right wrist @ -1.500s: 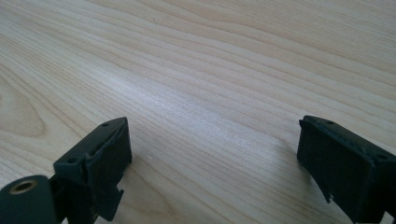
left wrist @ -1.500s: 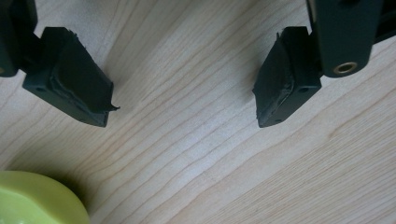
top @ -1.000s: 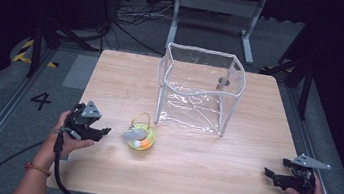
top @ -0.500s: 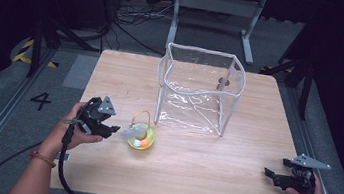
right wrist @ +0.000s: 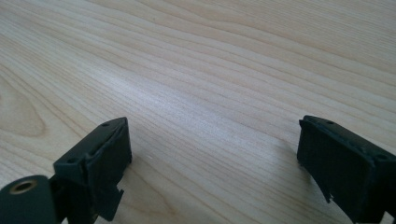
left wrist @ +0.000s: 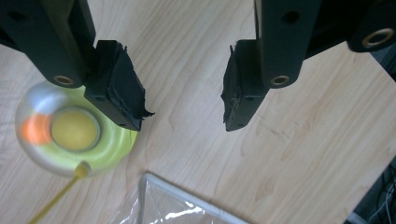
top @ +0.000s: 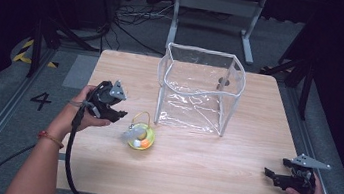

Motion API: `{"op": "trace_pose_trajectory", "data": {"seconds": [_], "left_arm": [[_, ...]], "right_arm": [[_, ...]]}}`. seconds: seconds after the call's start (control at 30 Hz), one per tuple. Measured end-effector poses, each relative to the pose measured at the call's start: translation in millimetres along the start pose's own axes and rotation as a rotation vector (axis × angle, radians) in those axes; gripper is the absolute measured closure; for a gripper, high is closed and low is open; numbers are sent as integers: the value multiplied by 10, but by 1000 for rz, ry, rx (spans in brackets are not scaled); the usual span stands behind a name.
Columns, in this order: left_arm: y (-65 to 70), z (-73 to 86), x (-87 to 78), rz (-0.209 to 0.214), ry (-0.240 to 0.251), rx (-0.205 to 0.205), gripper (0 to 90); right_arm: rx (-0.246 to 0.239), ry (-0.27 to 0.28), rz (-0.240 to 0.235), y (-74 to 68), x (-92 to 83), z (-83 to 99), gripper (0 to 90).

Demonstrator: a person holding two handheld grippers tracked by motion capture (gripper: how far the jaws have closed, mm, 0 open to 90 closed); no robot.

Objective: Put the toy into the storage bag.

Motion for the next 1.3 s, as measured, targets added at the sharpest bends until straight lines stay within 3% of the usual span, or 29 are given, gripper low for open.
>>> {"op": "trace_pose_trajectory", "data": {"seconds": [0.37, 0.43, 0.53, 0.7, 0.97, 1.07, 1.3], "left_arm": [[11, -251, -126, 29, 67, 65, 488], [8, -295, -156, 18, 55, 79, 490], [14, -342, -189, 39, 61, 94, 489], [54, -498, -233, 56, 16, 164, 508], [99, -690, -236, 95, 10, 214, 524], [103, -746, -218, 105, 0, 235, 553], [177, -791, -221, 147, 54, 288, 688]], "right_arm": [[0, 0, 0, 0, 0, 0, 103], [0, 0, 0, 0, 0, 0, 104], [-1, -1, 1, 0, -1, 0, 103], [0, 0, 0, 0, 0, 0, 103], [0, 0, 0, 0, 0, 0, 103], [0, 0, -1, 0, 0, 0, 104], [-4, 0, -2, -1, -2, 0, 109]]}}
Point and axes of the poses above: each handheld gripper's, and its own axes: x roughly forward along the jaws, z roughly out of its underside, y roughly to its right, the point moved 2 cm from there along x, roughly forward along the jaws, and after that the axes turned 9 degrees about x, right-handed, at the moved point
